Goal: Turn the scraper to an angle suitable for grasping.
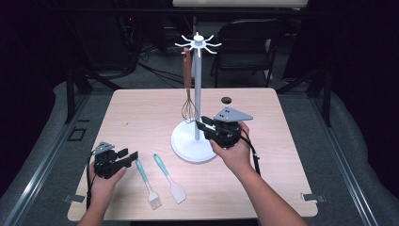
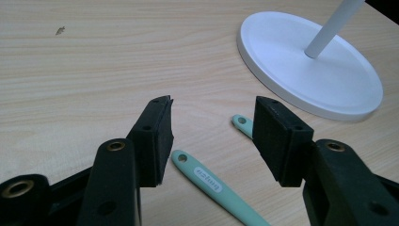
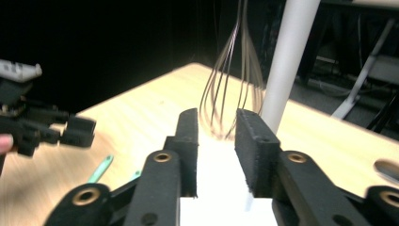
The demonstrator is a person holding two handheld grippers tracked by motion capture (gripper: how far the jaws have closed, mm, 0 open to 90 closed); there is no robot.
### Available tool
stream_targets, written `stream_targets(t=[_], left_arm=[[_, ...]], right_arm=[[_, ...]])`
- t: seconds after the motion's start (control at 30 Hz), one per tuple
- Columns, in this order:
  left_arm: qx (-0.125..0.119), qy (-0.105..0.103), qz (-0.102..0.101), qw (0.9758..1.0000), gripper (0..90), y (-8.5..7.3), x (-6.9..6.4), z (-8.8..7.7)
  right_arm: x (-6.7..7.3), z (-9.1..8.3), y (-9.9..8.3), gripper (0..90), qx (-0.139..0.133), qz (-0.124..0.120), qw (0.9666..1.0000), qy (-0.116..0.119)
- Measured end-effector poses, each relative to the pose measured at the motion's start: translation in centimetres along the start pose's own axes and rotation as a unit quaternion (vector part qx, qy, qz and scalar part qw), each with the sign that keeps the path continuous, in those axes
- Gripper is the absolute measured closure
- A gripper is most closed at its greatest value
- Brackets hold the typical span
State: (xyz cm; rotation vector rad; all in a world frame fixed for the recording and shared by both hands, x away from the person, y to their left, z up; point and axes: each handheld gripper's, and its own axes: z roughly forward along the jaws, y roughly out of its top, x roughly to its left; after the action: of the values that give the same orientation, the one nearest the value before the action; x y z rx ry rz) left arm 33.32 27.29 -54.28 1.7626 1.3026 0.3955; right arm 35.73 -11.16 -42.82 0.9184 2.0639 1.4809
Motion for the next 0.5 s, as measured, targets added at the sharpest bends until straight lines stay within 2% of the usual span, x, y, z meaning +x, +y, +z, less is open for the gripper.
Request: stream_targets(t=[0.03, 0.1, 0.13, 0.2, 0.3, 0.43, 0.5], left_arm=[[-0.001, -0.001, -0.001, 1.0000, 47.8, 0.0, 0.0, 0.1], [0.001, -0.001, -0.003, 1.0000, 47.8, -0.1, 0.3, 0.3], [0.001, -0.001, -0.003, 1.0000, 47.8, -0.1, 0.3, 0.3], [0.006, -0.003, -0.005, 1.0000, 47.8, -0.1, 0.6, 0.2], [0.000, 0.000, -0.008, 1.0000, 47.8, -0.3, 0.9, 0.2], [-0.005, 0.002, -0.016, 0.9999, 48.0, -0.4, 1.3, -0.1], [-0.006, 0.002, -0.020, 0.9998, 48.0, -0.3, 1.3, -0.1]], right_arm=[[0.0, 0.0, 0.0, 68.9, 0.000, 0.000, 1.0000, 0.000], [0.3, 0.3, -1.6, 65.2, 0.012, 0.004, 0.9999, 0.004], [0.3, 0.3, -1.6, 65.2, 0.012, 0.004, 0.9999, 0.004], [0.7, 1.0, -3.3, 62.3, 0.034, 0.015, 0.9992, 0.011], [1.1, 1.6, -4.5, 61.3, 0.051, 0.011, 0.9986, 0.004], [1.8, 2.8, -6.5, 64.0, 0.083, 0.022, 0.9962, 0.014], [2.6, 3.6, -7.8, 65.1, 0.107, 0.039, 0.9933, 0.019]])
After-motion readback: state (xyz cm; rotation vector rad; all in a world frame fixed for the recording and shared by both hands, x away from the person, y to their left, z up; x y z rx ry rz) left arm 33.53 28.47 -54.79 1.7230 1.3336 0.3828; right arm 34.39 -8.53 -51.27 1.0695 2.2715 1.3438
